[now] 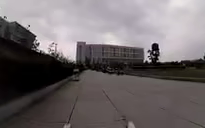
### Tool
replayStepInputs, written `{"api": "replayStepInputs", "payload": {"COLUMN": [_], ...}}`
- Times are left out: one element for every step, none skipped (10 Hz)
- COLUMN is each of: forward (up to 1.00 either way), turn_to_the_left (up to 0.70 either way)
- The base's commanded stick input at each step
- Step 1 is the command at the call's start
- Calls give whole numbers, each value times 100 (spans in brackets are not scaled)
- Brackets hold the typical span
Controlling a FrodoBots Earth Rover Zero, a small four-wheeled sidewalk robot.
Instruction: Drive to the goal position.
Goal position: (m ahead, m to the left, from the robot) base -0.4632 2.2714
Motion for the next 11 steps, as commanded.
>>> {"api": "replayStepInputs", "payload": {"forward": [70,70,70,70,70,70,70,70,70,70,70], "turn_to_the_left": [0,0,0,7,12,14,14,14,14,14,14]}}
